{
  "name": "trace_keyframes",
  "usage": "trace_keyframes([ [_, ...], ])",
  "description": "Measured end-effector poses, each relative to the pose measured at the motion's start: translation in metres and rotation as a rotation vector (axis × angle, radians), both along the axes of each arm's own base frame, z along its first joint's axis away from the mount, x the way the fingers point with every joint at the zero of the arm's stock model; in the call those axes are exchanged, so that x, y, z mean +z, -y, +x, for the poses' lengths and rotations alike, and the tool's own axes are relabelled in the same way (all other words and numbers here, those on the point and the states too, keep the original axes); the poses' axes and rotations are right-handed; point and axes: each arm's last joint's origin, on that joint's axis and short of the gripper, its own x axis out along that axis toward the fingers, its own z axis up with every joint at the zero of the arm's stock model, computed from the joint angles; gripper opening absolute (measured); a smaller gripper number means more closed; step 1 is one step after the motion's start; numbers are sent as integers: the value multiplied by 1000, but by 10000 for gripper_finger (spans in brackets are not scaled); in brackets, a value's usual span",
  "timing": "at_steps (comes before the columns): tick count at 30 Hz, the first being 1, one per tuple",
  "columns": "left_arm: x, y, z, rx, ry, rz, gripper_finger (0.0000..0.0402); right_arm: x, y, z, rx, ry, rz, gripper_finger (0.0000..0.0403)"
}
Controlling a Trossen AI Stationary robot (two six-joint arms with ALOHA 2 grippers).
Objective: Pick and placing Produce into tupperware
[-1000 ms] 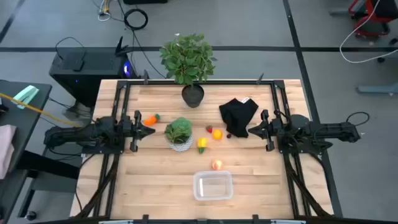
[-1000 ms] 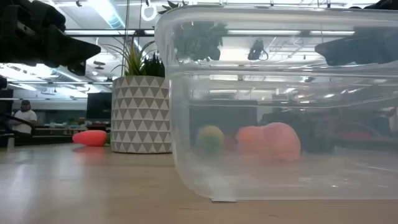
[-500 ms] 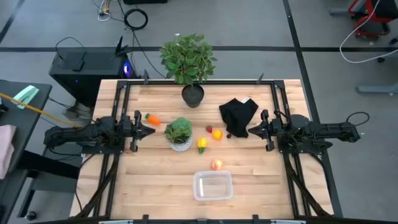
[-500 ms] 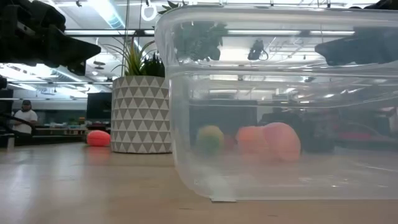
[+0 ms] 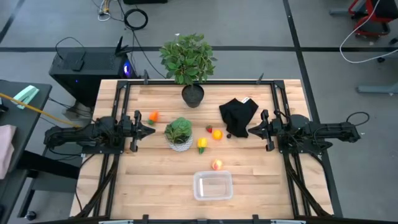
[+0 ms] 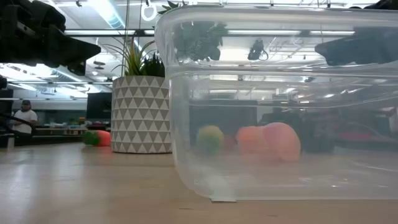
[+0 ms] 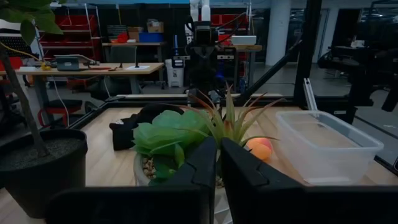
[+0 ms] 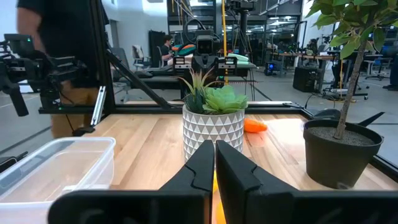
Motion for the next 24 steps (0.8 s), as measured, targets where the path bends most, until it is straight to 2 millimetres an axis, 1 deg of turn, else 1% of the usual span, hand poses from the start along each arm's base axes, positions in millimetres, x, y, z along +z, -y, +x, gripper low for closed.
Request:
trace_keyframes([
  [5,0,0,0,0,0,0,36,0,0,0,0,0,0,22],
  [15,0,0,0,0,0,0,25,0,0,0,0,0,0,22],
  [24,0,0,0,0,-1,0,36,0,0,0,0,0,0,22],
])
